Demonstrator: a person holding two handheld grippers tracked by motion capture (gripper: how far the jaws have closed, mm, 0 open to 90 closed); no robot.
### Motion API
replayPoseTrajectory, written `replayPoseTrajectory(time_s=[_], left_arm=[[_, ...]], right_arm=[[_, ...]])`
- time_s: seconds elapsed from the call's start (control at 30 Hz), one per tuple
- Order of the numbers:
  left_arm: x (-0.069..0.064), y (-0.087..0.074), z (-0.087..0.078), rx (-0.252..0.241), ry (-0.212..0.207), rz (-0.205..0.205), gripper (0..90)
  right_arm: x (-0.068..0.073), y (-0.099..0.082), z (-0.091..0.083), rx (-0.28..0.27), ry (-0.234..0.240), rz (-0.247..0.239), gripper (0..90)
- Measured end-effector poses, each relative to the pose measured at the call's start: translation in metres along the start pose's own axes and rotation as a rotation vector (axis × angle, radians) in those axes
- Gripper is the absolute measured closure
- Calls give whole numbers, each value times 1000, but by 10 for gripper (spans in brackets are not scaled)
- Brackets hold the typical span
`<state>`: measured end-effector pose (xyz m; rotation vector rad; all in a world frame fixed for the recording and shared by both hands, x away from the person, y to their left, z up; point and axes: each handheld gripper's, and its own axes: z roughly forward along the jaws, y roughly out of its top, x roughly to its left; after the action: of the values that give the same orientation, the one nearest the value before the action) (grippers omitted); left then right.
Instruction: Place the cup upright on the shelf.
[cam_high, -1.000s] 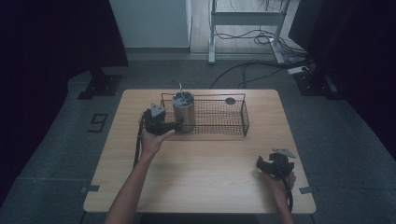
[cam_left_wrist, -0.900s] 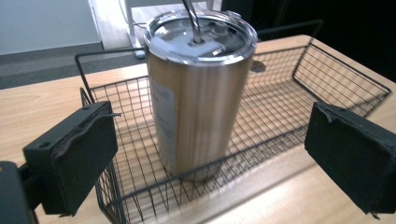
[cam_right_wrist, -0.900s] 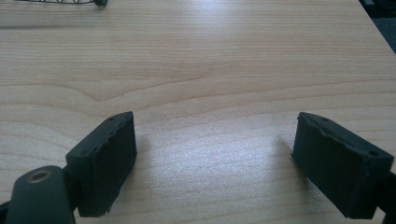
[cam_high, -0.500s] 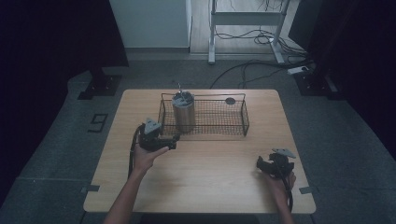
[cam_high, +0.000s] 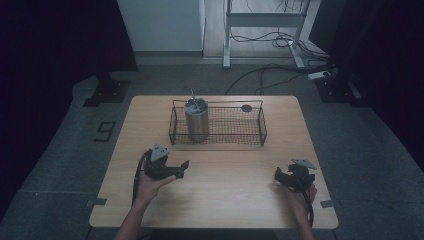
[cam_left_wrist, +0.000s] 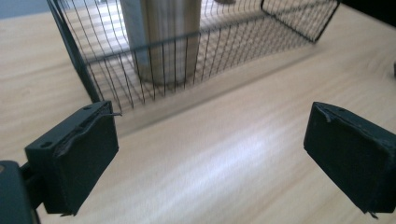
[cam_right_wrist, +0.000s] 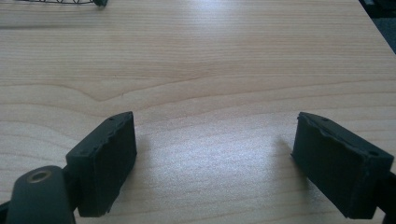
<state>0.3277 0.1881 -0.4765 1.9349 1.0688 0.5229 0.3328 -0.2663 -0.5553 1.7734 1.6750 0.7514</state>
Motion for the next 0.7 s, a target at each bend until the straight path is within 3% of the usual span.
replayPoseTrajectory(time_s=[0.1, 0.3, 0.7], left_arm=[[0, -17, -6, 15, -10, -12, 29], [-2, -34, -12, 22, -24, -23, 30], [-5, -36, -10, 41, -38, -25, 37]], right_arm=[[0, 0, 0, 0, 0, 0, 133], [0, 0, 0, 0, -1, 1, 133], [0, 0, 0, 0, -1, 1, 134]])
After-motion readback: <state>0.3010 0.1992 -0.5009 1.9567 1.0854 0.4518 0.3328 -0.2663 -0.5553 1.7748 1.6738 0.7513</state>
